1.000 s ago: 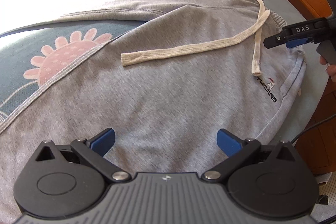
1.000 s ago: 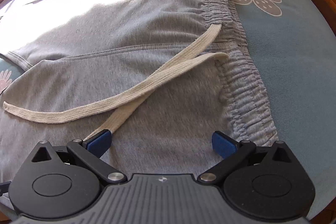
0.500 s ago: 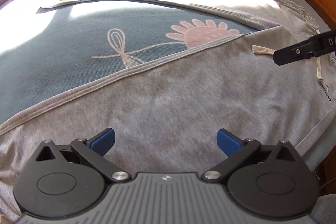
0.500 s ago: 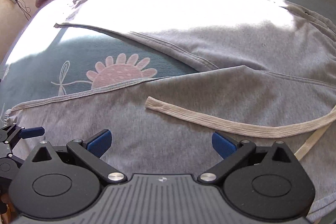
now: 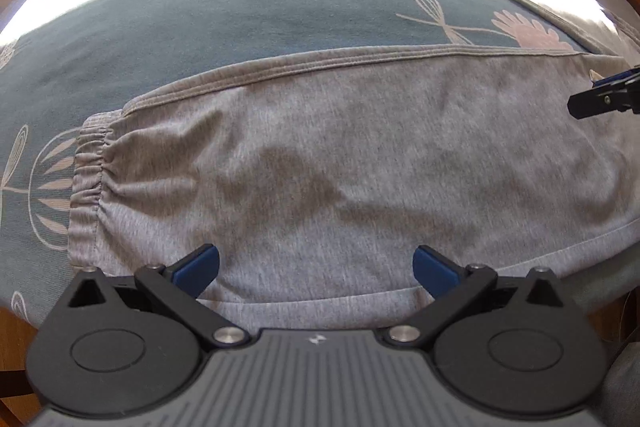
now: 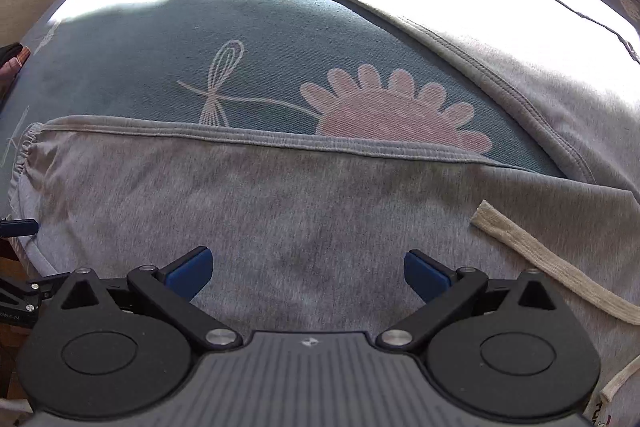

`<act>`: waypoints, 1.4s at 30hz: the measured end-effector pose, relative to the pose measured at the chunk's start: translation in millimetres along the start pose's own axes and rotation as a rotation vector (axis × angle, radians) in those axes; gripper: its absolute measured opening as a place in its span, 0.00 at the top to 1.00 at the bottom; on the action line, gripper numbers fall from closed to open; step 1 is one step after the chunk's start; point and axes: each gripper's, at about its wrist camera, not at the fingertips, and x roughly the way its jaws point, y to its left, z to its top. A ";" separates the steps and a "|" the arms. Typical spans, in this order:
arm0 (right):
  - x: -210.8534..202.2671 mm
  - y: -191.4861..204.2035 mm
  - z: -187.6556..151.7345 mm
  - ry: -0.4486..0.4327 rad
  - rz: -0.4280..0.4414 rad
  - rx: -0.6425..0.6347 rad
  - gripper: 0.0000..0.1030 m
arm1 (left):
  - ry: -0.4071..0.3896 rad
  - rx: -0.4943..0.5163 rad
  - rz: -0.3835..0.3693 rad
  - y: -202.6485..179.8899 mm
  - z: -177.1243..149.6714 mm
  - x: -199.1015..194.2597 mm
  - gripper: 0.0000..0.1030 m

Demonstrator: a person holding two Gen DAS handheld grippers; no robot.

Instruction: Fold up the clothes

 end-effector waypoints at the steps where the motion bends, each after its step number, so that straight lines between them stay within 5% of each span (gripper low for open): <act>1: 0.1 7.5 3.3 -0.005 0.008 -0.021 0.00 | -0.021 0.018 -0.002 1.5 3.1 -0.5 0.01; 10: 36.3 44.2 6.5 0.125 0.074 -0.054 0.00 | 0.007 -0.040 0.010 37.2 -9.5 9.4 0.01; 14: 35.3 46.9 2.5 0.102 0.059 -0.072 0.00 | 0.027 -0.026 0.038 42.3 -8.0 3.3 0.01; 24: 44.0 75.7 -11.1 0.061 -0.106 -0.157 0.00 | -0.105 -0.028 0.015 49.8 43.3 29.6 0.01; 33: 44.9 75.4 -10.1 0.069 -0.103 -0.169 0.00 | -0.071 -0.056 0.010 74.4 38.0 17.5 0.01; 39: 43.5 75.6 -14.5 0.051 -0.102 -0.175 0.00 | -0.028 -0.030 -0.097 52.4 17.9 12.5 0.01; 42: 43.5 75.1 -13.5 0.059 -0.099 -0.176 0.00 | 0.002 -0.067 -0.036 58.4 -0.1 12.9 0.01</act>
